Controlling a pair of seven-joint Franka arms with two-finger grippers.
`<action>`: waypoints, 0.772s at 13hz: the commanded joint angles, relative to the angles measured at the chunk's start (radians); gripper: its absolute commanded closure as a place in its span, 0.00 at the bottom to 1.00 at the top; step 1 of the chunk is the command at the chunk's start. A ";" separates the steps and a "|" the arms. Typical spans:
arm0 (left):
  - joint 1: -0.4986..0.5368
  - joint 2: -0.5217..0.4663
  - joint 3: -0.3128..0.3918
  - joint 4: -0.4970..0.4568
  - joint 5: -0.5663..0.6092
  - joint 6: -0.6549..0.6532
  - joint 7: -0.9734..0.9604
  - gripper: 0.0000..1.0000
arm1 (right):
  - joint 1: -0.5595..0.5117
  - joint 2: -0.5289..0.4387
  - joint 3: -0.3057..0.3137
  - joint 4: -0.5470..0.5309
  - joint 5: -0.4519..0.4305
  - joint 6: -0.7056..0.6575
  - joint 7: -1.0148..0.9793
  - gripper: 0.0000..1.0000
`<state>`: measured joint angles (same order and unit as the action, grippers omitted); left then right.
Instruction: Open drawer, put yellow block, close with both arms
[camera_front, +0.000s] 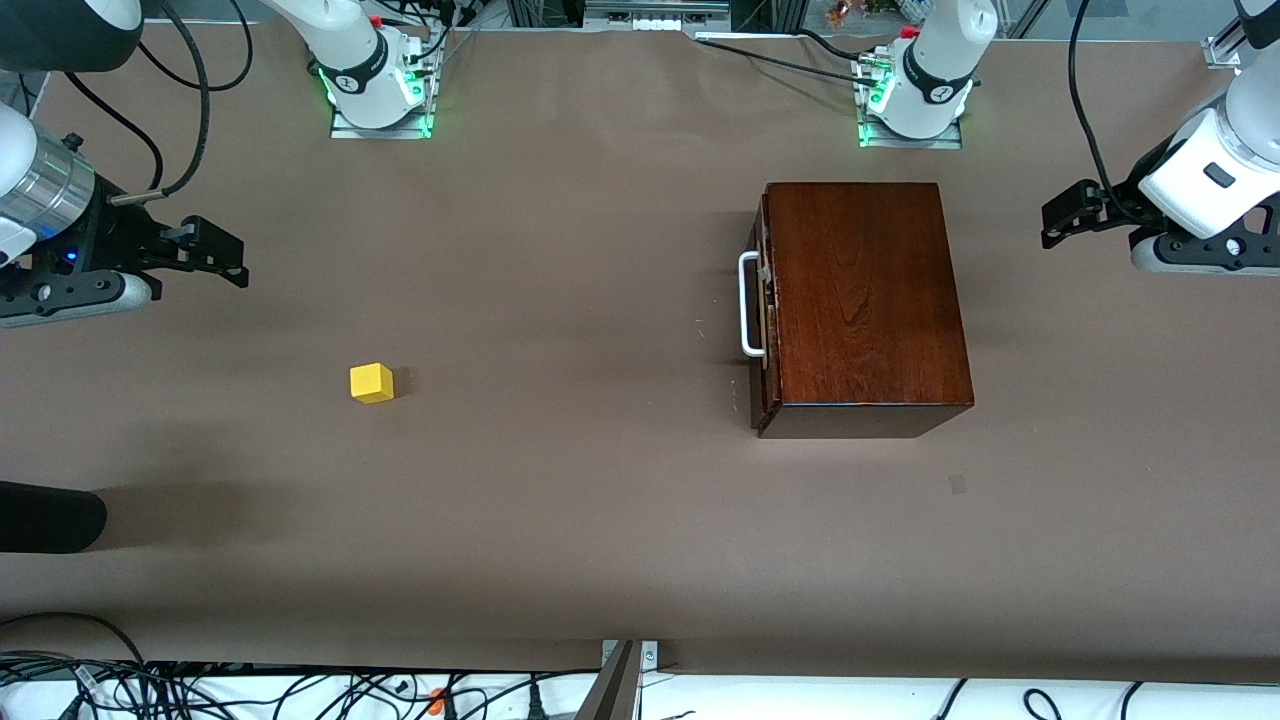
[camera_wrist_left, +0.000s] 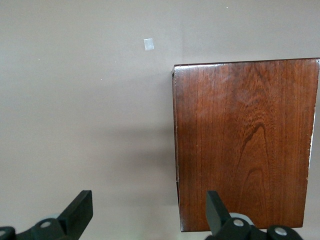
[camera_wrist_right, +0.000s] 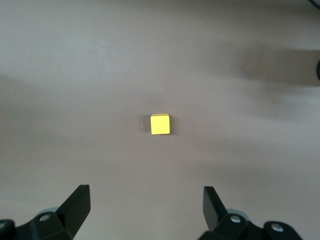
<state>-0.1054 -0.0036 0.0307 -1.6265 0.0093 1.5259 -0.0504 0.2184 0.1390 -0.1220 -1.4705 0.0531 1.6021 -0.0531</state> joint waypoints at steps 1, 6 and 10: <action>0.001 0.000 -0.002 0.010 0.014 -0.007 0.020 0.00 | 0.006 0.010 -0.001 0.024 -0.007 -0.004 -0.004 0.00; 0.000 0.008 -0.002 0.011 0.014 -0.009 0.015 0.00 | 0.001 0.010 -0.005 0.024 -0.004 -0.004 -0.010 0.00; -0.007 0.010 -0.006 0.022 0.009 -0.029 0.010 0.00 | 0.003 0.010 -0.004 0.024 -0.006 -0.004 -0.008 0.00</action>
<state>-0.1057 0.0000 0.0292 -1.6265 0.0093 1.5247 -0.0504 0.2203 0.1390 -0.1257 -1.4705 0.0531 1.6030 -0.0531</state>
